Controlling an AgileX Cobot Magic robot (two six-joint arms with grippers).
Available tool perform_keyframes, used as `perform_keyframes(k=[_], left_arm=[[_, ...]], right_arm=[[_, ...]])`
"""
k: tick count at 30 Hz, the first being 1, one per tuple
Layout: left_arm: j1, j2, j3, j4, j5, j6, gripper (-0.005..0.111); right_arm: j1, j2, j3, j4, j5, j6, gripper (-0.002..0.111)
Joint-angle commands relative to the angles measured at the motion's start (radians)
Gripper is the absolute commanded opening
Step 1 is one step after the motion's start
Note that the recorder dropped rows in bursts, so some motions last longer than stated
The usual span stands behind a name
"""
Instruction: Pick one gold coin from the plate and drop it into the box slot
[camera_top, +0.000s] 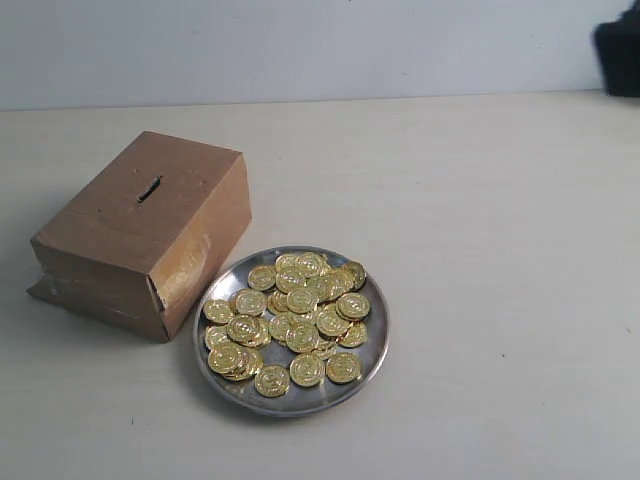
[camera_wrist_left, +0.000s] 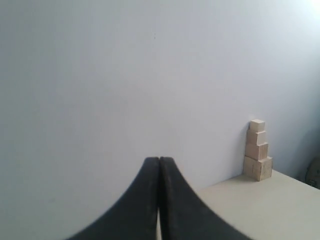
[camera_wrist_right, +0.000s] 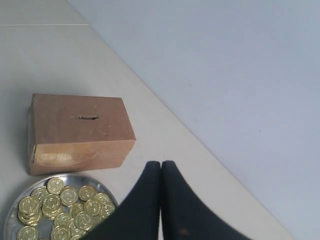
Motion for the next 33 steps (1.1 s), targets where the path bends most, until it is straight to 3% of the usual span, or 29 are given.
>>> perform_keyframes(k=[1,19,24,33], left_arm=[[0.0,-0.045,0.007,-0.002,-0.009,0.003,0.0],[-0.003,-0.095,0.013,-0.002,-0.012,0.003,0.0],[0.079,-0.213,0.041,-0.002,-0.036,0.003,0.0],[0.281,-0.429,0.089,-0.002,-0.048,0.003,0.0]], right_arm=[[0.001,-0.076,0.007,-0.007,0.082,0.017,0.0],[0.001,-0.165,0.007,-0.001,0.082,0.017,0.0],[-0.08,-0.219,0.007,0.085,0.081,0.017,0.0],[-0.402,-0.365,0.007,0.176,0.081,0.017,0.0]])
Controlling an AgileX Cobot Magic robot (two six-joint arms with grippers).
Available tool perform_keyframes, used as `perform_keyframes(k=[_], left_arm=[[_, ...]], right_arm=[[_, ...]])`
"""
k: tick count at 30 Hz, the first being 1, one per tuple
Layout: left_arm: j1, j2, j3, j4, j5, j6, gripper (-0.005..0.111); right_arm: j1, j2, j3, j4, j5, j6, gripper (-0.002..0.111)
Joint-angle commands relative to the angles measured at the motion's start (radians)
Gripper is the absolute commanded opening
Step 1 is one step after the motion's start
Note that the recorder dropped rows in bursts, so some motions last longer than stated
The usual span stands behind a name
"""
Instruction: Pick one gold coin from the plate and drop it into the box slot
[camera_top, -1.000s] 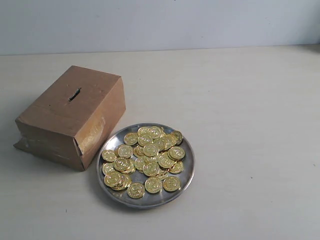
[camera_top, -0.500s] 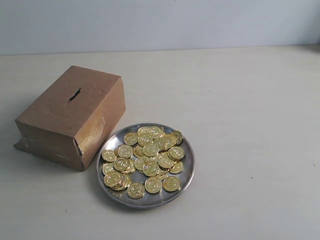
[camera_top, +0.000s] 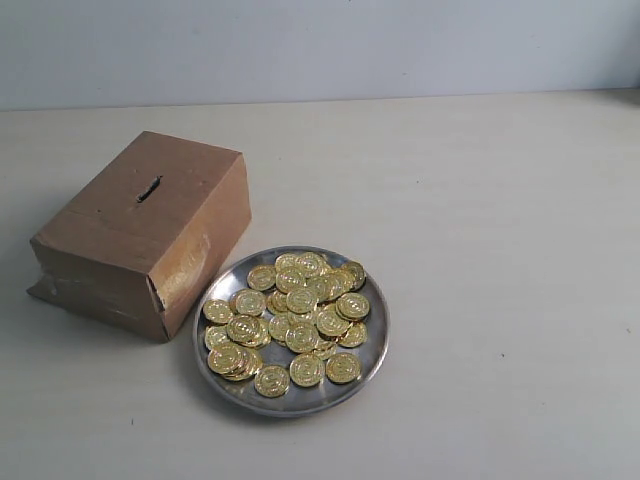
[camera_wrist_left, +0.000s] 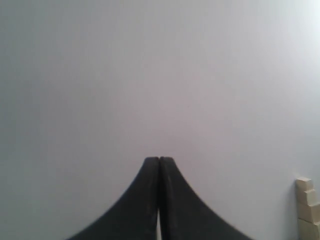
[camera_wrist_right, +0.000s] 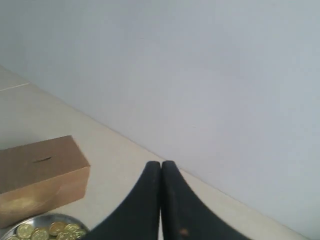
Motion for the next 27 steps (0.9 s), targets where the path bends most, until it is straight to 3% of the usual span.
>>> perform_keyframes(k=[1,6,11,23,27], left_arm=[[0.087,-0.088,0.015,-0.002,-0.007,0.001,0.0],[0.128,-0.136,0.015,-0.002,-0.007,0.001,0.0],[0.128,-0.145,0.015,-0.002,-0.009,0.001,0.0],[0.129,-0.225,0.015,-0.002,-0.014,0.001,0.0],[0.129,-0.225,0.015,-0.002,-0.019,0.001,0.0]], right_arm=[[-0.156,-0.089,0.004,0.017,-0.001,0.007,0.0],[-0.25,-0.175,0.004,0.017,-0.001,0.007,0.0],[-0.267,-0.242,0.004,0.027,0.001,0.004,0.0],[-0.478,-0.466,0.004,0.053,0.001,0.006,0.0],[-0.49,-0.534,0.004,0.055,0.001,0.006,0.0]])
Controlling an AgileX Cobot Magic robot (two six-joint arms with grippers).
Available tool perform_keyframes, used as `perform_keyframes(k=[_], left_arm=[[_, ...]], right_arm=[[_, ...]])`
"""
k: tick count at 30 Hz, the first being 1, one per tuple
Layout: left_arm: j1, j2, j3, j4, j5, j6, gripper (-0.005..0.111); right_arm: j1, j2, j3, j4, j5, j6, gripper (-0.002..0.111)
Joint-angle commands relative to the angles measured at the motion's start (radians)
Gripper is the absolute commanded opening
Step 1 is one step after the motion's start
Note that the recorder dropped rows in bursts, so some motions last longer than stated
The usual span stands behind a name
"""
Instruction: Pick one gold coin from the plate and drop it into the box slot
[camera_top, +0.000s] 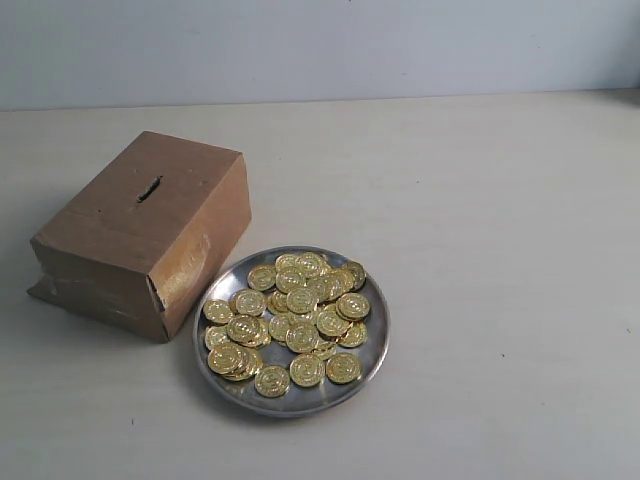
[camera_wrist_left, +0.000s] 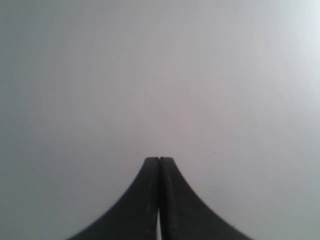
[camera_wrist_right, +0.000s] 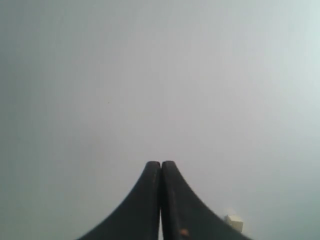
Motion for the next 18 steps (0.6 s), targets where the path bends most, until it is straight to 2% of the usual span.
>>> perform_keyframes(k=[1,10,15,18], left_arm=[[0.003,-0.002,0.005,-0.002,-0.004,0.001,0.0],[0.003,-0.002,0.005,-0.002,-0.004,0.001,0.0],[0.003,-0.002,0.005,-0.002,-0.004,0.001,0.0],[0.003,-0.002,0.005,-0.002,-0.004,0.001,0.0]], right_arm=[[-0.016,-0.079,0.006,0.007,-0.001,0.005,0.0],[-0.013,-0.114,0.007,0.011,0.001,0.005,0.0],[0.046,-0.114,0.018,0.024,0.003,0.005,0.0],[0.042,-0.114,0.018,0.024,0.003,0.005,0.0]])
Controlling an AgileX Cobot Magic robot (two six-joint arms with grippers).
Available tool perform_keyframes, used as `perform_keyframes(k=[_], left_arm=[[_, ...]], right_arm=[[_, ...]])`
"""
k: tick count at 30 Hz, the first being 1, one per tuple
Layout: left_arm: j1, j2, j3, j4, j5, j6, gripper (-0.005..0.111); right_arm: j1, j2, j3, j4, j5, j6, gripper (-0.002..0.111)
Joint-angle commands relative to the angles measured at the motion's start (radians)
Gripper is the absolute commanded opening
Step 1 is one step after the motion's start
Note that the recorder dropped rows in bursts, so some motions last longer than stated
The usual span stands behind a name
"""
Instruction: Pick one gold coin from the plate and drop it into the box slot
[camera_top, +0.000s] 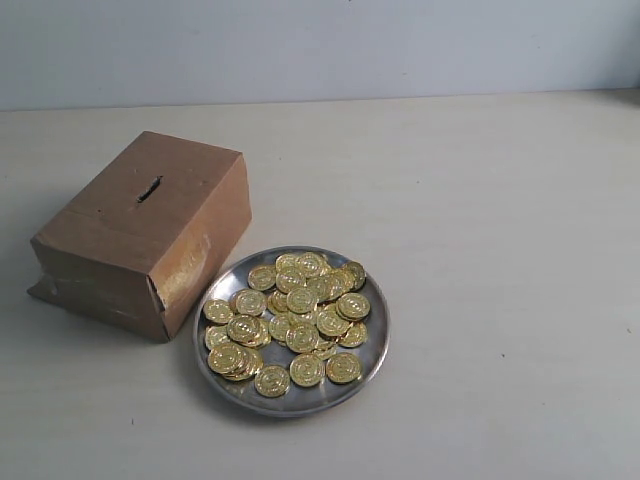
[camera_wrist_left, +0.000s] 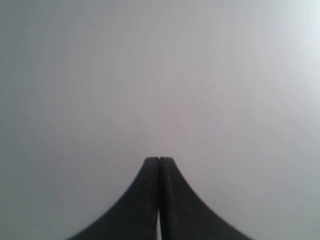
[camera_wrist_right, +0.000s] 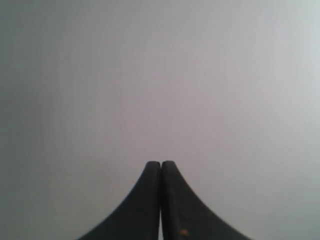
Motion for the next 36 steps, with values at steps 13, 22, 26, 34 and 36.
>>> perform_keyframes(k=[13,22,26,34,36], left_arm=[[0.003,-0.002,0.005,-0.002,-0.006,0.001,0.0],[0.003,-0.002,0.005,-0.002,-0.01,0.001,0.0],[0.003,-0.002,0.005,-0.002,-0.01,0.001,0.0],[0.003,-0.002,0.005,-0.002,-0.011,0.001,0.0],[0.003,-0.002,0.012,-0.139,-0.038,0.001,0.0]], right_arm=[[0.0,0.0,0.011,0.024,0.001,0.005,0.0],[0.0,0.0,0.168,0.024,-0.03,0.005,0.0],[0.0,0.0,0.222,0.024,-0.03,0.005,0.0],[0.0,0.0,0.265,0.022,-0.024,0.005,0.0],[0.0,0.0,0.265,0.022,-0.024,0.005,0.0]])
